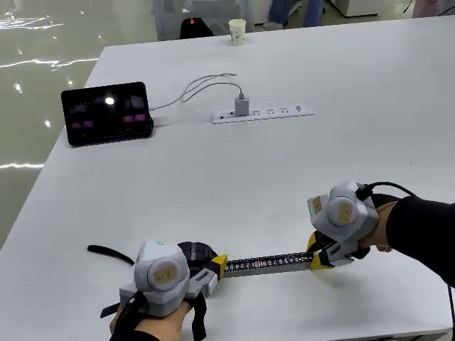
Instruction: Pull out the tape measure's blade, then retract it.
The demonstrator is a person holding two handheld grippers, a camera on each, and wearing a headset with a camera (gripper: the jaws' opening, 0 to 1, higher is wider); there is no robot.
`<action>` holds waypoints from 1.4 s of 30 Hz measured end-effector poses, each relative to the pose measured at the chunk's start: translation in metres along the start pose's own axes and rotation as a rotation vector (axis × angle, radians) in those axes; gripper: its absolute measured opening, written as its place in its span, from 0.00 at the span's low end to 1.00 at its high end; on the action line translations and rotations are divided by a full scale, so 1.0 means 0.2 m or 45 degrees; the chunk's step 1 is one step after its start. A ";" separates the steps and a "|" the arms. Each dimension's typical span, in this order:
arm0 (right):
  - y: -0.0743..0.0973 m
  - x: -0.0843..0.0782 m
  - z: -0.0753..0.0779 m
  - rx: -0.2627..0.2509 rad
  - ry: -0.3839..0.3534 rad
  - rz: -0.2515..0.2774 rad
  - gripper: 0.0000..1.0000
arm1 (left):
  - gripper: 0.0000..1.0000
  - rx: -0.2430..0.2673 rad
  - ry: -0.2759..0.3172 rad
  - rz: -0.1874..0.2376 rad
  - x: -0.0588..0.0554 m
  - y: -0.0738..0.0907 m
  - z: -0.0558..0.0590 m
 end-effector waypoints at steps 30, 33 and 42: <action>-0.02 0.05 -0.02 0.012 0.015 0.016 0.11 | 0.62 0.000 -0.005 -0.003 0.00 0.00 0.00; -0.03 0.06 -0.02 0.010 0.016 0.010 0.11 | 0.62 0.000 -0.007 -0.004 0.00 0.00 0.00; -0.03 0.07 -0.02 0.001 0.008 0.007 0.11 | 0.62 -0.002 -0.008 -0.008 0.01 0.00 0.00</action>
Point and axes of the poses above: the centre of the closed fingertips' face, and the gripper's own axes: y roughly backward along the fingers, z roughly to its right, x roughly out of its top, the point moved 9 cm from there along y, roughly backward along the fingers, and after that the axes turned 8 degrees about -y, right-handed, at the moved point
